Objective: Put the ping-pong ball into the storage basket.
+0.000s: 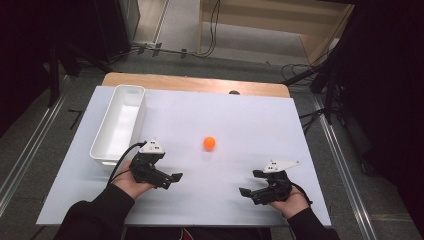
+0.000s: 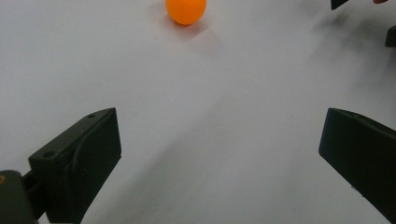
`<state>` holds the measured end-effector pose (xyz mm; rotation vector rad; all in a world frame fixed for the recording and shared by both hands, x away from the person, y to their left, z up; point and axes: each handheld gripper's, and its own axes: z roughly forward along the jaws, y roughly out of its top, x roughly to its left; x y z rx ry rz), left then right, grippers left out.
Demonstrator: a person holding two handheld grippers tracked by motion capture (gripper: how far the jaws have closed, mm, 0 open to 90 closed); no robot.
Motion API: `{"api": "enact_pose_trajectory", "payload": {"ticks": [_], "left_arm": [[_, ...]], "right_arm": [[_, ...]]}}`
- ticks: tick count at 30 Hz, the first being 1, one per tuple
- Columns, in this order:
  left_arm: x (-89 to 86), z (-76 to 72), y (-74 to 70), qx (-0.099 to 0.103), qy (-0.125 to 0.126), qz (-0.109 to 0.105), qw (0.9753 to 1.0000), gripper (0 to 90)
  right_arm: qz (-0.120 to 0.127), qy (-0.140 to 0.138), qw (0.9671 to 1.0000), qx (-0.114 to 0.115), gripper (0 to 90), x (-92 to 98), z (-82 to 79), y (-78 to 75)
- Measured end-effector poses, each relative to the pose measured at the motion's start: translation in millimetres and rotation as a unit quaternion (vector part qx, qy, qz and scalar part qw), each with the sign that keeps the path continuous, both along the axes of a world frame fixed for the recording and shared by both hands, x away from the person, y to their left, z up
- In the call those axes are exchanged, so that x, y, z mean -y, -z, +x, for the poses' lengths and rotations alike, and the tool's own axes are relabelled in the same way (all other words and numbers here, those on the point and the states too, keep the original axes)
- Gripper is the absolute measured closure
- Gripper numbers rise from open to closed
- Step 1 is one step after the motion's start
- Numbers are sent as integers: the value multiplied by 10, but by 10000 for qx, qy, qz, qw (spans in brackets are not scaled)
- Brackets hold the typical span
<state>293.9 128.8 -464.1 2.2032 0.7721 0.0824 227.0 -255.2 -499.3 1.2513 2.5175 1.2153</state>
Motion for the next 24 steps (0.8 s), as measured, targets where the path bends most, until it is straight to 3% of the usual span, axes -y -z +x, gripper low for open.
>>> {"api": "enact_pose_trajectory", "payload": {"ticks": [8,24], "left_arm": [[52,49,-10,55,-59,-77,9999,0],[160,143,-21,186,29,25,9998,22]], "right_arm": [[5,-4,10000,-4,95,1,-2,-1],[-16,-1,10000,-12,95,2,-2,0]]}}
